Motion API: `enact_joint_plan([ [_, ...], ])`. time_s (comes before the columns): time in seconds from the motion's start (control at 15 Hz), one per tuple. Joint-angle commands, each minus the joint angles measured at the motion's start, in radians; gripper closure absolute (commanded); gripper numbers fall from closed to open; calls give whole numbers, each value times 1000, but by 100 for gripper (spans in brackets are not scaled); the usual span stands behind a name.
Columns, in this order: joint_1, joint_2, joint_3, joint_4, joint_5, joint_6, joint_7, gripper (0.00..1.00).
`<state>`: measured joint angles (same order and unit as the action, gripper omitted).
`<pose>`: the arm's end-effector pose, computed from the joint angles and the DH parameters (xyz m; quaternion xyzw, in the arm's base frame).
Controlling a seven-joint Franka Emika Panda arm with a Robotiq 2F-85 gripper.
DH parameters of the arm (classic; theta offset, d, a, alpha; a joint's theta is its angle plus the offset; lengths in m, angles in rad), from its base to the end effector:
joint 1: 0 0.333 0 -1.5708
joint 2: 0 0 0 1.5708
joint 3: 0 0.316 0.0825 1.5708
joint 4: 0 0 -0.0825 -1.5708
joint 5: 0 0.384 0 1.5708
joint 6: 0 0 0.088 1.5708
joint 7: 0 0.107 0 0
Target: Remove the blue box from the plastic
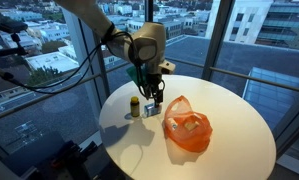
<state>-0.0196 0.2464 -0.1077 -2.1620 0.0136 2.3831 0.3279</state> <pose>0.5563 -0.0706 0.2808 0.9733 -0.2291 -0.0110 0.0097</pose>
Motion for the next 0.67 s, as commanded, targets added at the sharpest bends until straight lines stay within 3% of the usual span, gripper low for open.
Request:
enact_joint_plan([
  [0.0, -21, -95, -2, -46, -7, -77, -62, 0],
  [0.6, -57, -289, -4, -134, -51, -174, -138, 0],
])
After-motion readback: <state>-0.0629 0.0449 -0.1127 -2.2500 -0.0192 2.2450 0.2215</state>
